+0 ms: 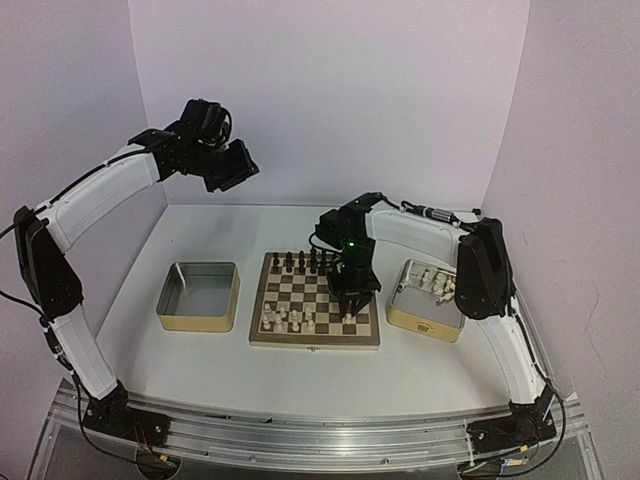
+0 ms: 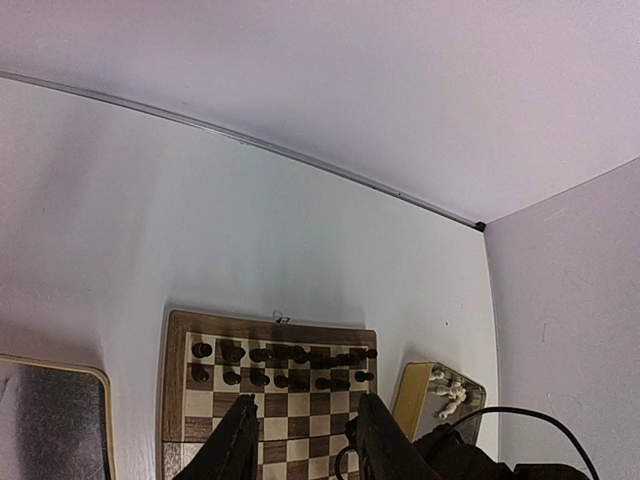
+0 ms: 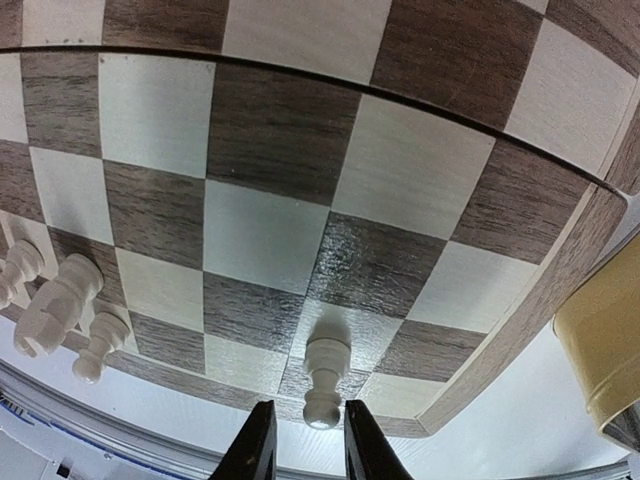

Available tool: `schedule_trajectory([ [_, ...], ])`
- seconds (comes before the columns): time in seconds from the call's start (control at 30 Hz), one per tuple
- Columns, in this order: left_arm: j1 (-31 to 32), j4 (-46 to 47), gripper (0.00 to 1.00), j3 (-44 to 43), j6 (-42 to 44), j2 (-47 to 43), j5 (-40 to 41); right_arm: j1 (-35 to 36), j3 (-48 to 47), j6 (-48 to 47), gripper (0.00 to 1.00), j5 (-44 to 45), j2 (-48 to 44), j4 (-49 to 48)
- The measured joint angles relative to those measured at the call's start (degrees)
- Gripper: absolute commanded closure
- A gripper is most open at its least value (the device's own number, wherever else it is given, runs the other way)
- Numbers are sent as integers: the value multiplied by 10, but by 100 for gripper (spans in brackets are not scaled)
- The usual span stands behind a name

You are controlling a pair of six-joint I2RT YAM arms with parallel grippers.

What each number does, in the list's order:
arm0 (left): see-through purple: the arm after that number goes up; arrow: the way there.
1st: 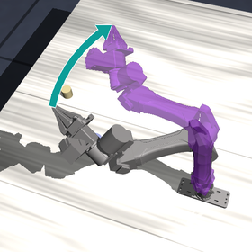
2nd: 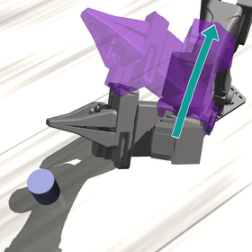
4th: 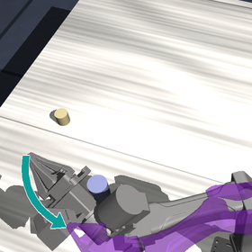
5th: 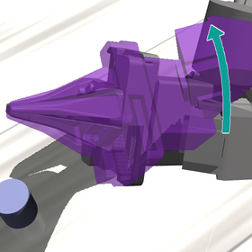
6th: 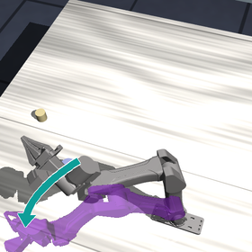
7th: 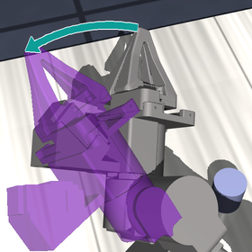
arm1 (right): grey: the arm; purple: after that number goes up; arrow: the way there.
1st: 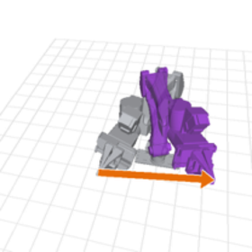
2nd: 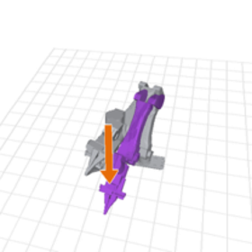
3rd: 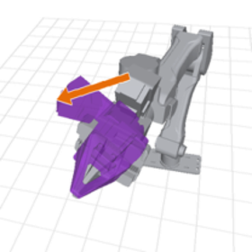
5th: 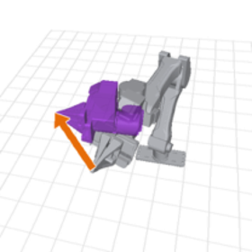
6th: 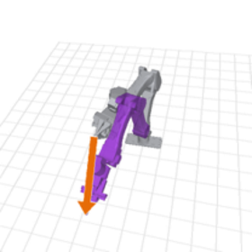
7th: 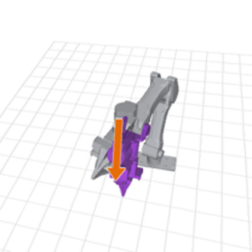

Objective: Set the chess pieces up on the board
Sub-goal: Pick up the chess piece from the chessboard.

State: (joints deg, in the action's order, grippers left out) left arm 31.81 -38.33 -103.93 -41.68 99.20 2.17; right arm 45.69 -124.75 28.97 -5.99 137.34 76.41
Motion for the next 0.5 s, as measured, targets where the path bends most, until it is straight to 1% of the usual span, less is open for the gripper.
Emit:
schedule_trajectory([
  [0.37, 0, 0, 67, -3, 6, 7, 0, 0, -4, 0, 81, 2, 8, 0],
  [0.5, 0, 0, 66, -3, 10, 7, 0, 0, -4, -1, 89, 3, 14, 0],
])
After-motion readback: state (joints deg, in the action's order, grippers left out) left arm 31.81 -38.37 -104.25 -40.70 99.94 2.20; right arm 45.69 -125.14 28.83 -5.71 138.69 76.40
